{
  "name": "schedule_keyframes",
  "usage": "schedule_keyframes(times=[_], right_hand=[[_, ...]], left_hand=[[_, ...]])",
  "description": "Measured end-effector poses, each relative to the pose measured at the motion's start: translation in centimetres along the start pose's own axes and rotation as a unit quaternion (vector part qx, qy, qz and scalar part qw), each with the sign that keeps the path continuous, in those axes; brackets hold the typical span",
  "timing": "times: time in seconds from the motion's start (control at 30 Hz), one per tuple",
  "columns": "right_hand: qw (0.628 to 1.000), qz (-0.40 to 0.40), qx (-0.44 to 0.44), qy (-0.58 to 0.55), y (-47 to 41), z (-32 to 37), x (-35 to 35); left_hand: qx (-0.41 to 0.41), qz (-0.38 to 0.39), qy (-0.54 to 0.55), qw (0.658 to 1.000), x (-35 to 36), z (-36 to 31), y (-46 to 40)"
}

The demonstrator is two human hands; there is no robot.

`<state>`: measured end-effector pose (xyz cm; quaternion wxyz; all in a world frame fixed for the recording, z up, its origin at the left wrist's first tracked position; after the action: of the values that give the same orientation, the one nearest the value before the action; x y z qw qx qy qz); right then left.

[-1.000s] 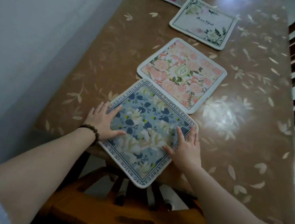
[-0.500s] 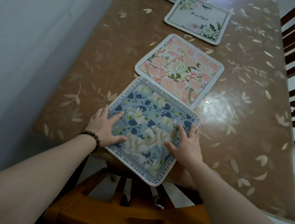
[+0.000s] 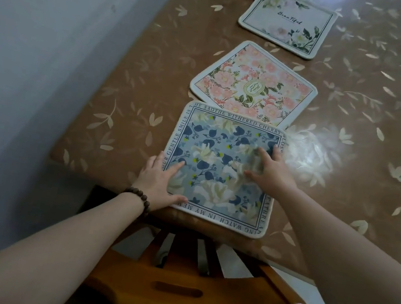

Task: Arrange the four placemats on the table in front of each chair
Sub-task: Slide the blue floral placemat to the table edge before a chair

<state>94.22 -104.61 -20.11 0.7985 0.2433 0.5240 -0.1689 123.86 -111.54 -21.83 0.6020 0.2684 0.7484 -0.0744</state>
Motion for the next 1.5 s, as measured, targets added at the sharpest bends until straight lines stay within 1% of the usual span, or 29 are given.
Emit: schedule_keyframes(times=[0.1, 0.2, 0.27, 0.47, 0.7, 0.8, 1.0, 1.17, 1.23, 1.37, 1.5], right_hand=[[1.0, -0.018, -0.003, 0.011, 0.8, -0.2, 0.1], [0.997, -0.048, 0.047, -0.03, 2.9, -1.0, 0.3], [0.995, -0.046, 0.071, -0.055, 4.6, -1.7, 0.8], [0.991, -0.034, 0.092, -0.094, 8.7, -1.5, 2.3], [0.989, -0.037, 0.097, -0.109, 10.5, 0.3, 2.8], [0.99, -0.037, 0.089, -0.107, 11.2, 0.9, 3.1], [0.992, -0.007, 0.076, -0.103, 12.6, 1.2, 3.3], [0.996, 0.021, 0.081, -0.034, 14.0, 1.8, 4.3], [0.996, 0.022, 0.082, -0.019, 14.3, 2.2, 4.6], [0.996, 0.0, 0.091, -0.024, 14.6, 2.7, 4.4], [0.996, -0.003, 0.092, -0.022, 15.1, 3.3, 4.3]], left_hand=[[0.003, -0.01, 0.006, 1.0, 0.0, -0.3, 0.4], [0.003, -0.021, -0.004, 1.0, -0.4, -0.2, 0.4], [0.002, -0.018, -0.008, 1.0, -0.5, -0.1, 0.5], [0.022, 0.02, 0.006, 1.0, -0.3, 0.0, 0.7], [0.029, 0.021, 0.03, 0.999, 0.0, 0.1, 1.0], [0.025, 0.008, 0.039, 0.999, -0.1, 0.5, 1.2], [0.03, 0.012, 0.033, 0.999, -0.3, 1.6, 2.2], [0.032, 0.008, -0.028, 0.999, -0.4, 2.1, 2.3], [0.032, 0.009, -0.038, 0.999, -0.4, 2.3, 2.4], [0.035, 0.004, -0.021, 0.999, -0.6, 2.7, 2.3], [0.03, -0.003, 0.01, 1.0, -0.8, 3.1, 2.4]])
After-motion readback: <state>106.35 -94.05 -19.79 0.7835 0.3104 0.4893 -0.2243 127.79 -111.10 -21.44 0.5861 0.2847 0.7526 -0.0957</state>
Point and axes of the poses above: each hand's wrist, its own y-axis away from the middle knuckle, its own x-axis out of the palm, z = x × y, the point moved 2 cm from there along -y, towards the middle knuckle, and after that the axes turned 15 degrees about -z, right-handed, at the moved point
